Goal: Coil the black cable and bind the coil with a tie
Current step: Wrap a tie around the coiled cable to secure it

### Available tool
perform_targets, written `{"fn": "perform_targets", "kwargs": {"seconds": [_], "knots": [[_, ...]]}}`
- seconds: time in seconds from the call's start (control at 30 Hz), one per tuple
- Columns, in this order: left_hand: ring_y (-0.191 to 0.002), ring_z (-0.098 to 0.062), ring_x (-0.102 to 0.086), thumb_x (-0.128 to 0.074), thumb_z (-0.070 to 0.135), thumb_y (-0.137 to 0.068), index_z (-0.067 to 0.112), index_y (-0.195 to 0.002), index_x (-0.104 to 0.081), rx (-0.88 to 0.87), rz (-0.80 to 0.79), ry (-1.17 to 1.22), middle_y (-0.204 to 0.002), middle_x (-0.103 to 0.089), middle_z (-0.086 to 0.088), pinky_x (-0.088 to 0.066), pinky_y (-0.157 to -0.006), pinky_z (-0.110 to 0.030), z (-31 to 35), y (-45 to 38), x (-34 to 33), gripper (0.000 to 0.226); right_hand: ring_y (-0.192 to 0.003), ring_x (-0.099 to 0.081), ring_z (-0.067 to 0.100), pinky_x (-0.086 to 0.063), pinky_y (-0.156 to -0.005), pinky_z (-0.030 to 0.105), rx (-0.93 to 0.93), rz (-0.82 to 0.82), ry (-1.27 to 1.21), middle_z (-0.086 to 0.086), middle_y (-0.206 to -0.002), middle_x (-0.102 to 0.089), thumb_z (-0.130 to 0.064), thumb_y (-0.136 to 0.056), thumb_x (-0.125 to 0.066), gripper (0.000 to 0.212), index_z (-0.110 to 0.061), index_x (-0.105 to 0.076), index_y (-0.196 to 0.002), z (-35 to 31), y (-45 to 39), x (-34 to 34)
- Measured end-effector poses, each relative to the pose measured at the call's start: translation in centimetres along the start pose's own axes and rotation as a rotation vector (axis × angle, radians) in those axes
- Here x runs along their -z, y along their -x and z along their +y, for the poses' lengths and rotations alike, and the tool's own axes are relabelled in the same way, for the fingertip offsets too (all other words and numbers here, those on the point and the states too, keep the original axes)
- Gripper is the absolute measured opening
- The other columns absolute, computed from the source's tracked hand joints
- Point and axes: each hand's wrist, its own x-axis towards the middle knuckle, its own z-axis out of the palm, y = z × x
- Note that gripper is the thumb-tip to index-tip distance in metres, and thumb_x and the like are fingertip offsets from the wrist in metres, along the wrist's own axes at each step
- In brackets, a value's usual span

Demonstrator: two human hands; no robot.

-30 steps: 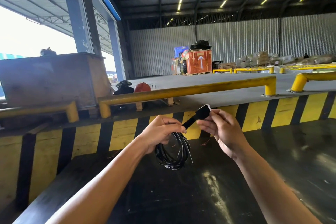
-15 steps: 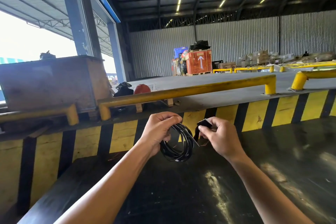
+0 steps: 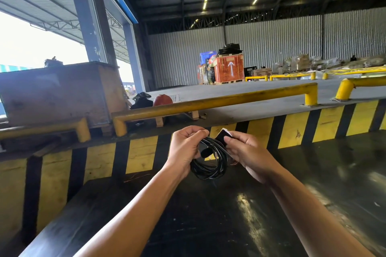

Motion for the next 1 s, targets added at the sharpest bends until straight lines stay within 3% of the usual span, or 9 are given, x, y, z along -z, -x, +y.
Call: {"fn": "perform_targets", "kwargs": {"seconds": [0.1, 0.17, 0.23, 0.33, 0.47, 0.63, 0.77, 0.9, 1.0], "knots": [[-0.035, -0.001, -0.040, -0.070, 0.020, -0.079, 0.025, -0.064, -0.074, -0.016, 0.041, -0.031, -0.044, -0.055, 0.012, -0.036, -0.037, -0.020, -0.4, -0.1, -0.3, 0.016, -0.099, -0.068, 0.008, -0.055, -0.078, 0.020, 0.025, -0.028, 0.078, -0.008, -0.100, -0.075, -0.043, -0.086, -0.059, 0.013, -0.043, -0.067, -0.096, -0.1, 0.2, 0.0], [-0.038, -0.003, -0.047, -0.070, 0.023, -0.076, 0.024, -0.065, -0.073, -0.026, 0.070, -0.048, -0.047, -0.058, 0.011, -0.044, -0.043, -0.026, -0.6, -0.3, -0.5, 0.011, -0.103, -0.066, 0.006, -0.055, -0.083, 0.024, 0.051, -0.071, 0.198, -0.011, -0.107, -0.072, -0.056, -0.073, -0.068, 0.038, -0.051, -0.059, -0.109, -0.4, 0.5, 0.0], [-0.050, -0.009, -0.059, -0.070, 0.025, -0.073, 0.021, -0.066, -0.073, -0.035, 0.107, -0.068, -0.055, -0.064, 0.007, -0.053, -0.055, -0.038, -0.6, -0.5, -0.7, 0.008, -0.105, -0.065, 0.009, -0.056, -0.084, 0.026, 0.062, -0.120, 0.295, -0.005, -0.113, -0.068, -0.050, -0.067, -0.077, 0.075, -0.039, -0.042, -0.132, -0.6, 0.6, -0.1], [-0.057, -0.006, -0.062, -0.068, 0.022, -0.072, 0.022, -0.065, -0.073, -0.059, 0.154, -0.126, -0.057, -0.067, 0.009, -0.056, -0.063, -0.041, -0.8, -0.8, -0.8, 0.008, -0.120, -0.055, 0.018, -0.048, -0.101, 0.041, 0.067, -0.078, 0.440, 0.003, -0.129, -0.057, -0.040, -0.063, -0.083, 0.097, -0.032, -0.026, -0.141, -0.3, 0.5, -0.6], [-0.050, -0.001, -0.057, -0.068, 0.017, -0.074, 0.025, -0.061, -0.071, -0.074, 0.202, -0.172, -0.053, -0.064, 0.012, -0.045, -0.053, -0.027, -0.9, -0.8, -1.2, 0.016, -0.117, -0.053, 0.016, -0.050, -0.095, 0.035, 0.170, 0.126, 0.561, -0.003, -0.125, -0.054, -0.042, -0.069, -0.079, 0.084, -0.030, -0.029, -0.135, 0.2, 0.7, -2.2], [-0.048, -0.007, -0.051, -0.067, 0.019, -0.079, 0.023, -0.067, -0.071, -0.067, 0.211, -0.225, -0.055, -0.062, 0.011, -0.041, -0.051, -0.029, -0.8, -0.5, -1.3, 0.013, -0.108, -0.060, 0.026, -0.053, -0.089, 0.045, 0.290, 0.218, 0.545, 0.008, -0.116, -0.062, -0.049, -0.086, -0.056, 0.047, -0.038, -0.034, -0.126, 0.8, 0.9, -2.6], [-0.049, -0.006, -0.051, -0.067, 0.020, -0.079, 0.022, -0.068, -0.071, -0.055, 0.217, -0.230, -0.057, -0.063, 0.010, -0.041, -0.051, -0.028, -0.8, -0.2, -1.3, 0.012, -0.078, -0.060, 0.008, -0.048, -0.066, 0.027, 0.389, 0.256, 0.585, -0.009, -0.083, -0.063, -0.048, -0.088, -0.052, 0.018, -0.035, -0.049, -0.100, 1.2, 0.9, -2.5], [-0.041, -0.002, -0.045, -0.067, 0.025, -0.077, 0.026, -0.063, -0.069, -0.071, 0.200, -0.265, -0.051, -0.060, 0.014, -0.038, -0.048, -0.027, -1.2, -0.2, -1.1, 0.014, -0.073, -0.066, 0.009, -0.056, -0.065, 0.035, 0.343, 0.289, 0.473, -0.005, -0.075, -0.069, -0.045, -0.087, -0.057, 0.015, -0.030, -0.059, -0.084, 1.5, 0.8, -1.9], [-0.036, -0.001, -0.040, -0.066, 0.028, -0.076, 0.031, -0.063, -0.069, -0.077, 0.154, -0.295, -0.046, -0.057, 0.016, -0.033, -0.043, -0.025, -1.7, -0.3, -0.7, 0.014, -0.077, -0.067, 0.008, -0.054, -0.068, 0.029, 0.338, 0.315, 0.455, -0.007, -0.077, -0.071, -0.042, -0.085, -0.062, 0.015, -0.027, -0.066, -0.084, 1.9, 0.5, -1.4]]}}
